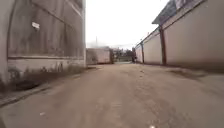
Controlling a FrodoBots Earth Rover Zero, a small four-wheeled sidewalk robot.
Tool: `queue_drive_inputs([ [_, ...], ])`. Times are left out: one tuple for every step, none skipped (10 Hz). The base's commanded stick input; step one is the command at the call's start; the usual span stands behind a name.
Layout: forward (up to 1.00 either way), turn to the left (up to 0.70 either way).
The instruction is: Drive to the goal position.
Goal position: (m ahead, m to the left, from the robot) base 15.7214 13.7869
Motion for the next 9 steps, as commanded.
queue_drive_inputs([
  [0.70,0.00],
  [0.70,0.00],
  [0.70,0.00],
  [0.70,0.00],
  [0.70,0.00],
  [0.70,0.00],
  [0.70,0.00],
  [0.70,0.00],
  [0.70,0.00],
])
